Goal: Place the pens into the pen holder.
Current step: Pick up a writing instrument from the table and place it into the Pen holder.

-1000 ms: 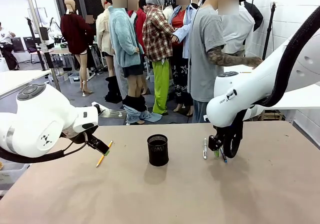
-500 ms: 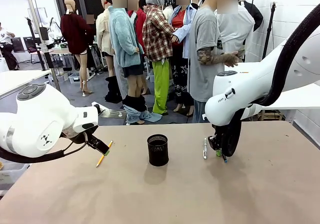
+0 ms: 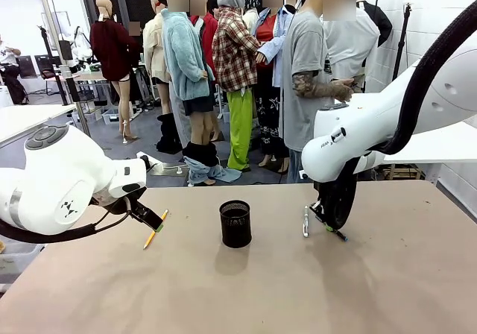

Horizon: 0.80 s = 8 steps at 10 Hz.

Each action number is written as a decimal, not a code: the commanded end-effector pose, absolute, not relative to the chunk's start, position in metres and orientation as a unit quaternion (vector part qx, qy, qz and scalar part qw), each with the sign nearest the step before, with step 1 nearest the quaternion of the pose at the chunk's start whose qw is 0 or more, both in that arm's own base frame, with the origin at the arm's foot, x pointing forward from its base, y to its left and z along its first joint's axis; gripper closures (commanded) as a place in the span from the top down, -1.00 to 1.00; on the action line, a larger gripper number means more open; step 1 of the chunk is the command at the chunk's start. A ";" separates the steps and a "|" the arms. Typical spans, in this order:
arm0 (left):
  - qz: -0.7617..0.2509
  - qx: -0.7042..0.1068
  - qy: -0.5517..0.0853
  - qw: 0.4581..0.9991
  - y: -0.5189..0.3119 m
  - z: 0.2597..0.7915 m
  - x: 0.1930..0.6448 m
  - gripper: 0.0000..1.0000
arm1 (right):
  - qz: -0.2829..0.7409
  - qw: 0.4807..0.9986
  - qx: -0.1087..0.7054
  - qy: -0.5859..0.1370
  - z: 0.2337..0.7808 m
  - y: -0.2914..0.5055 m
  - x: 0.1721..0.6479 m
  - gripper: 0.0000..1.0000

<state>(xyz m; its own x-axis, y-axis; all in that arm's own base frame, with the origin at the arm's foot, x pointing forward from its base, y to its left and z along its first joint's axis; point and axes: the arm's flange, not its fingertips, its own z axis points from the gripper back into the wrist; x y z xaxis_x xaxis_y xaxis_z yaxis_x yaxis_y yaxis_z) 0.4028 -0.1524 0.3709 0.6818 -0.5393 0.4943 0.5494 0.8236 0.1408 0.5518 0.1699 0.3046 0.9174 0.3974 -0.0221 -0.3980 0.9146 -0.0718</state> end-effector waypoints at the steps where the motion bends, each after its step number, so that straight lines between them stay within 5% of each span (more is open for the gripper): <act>1: -0.295 -0.010 -0.267 0.917 -0.151 0.371 0.403 1.00 | 0.221 0.973 -0.046 0.041 0.303 0.168 0.564 -1.00; 4: -0.295 -0.010 -0.267 0.917 -0.151 0.371 0.403 1.00 | 0.249 0.968 -0.015 0.021 0.329 0.159 0.555 -1.00; 8: -0.295 -0.010 -0.267 0.917 -0.151 0.371 0.403 1.00 | 0.333 0.922 0.160 -0.118 0.405 0.139 0.518 -1.00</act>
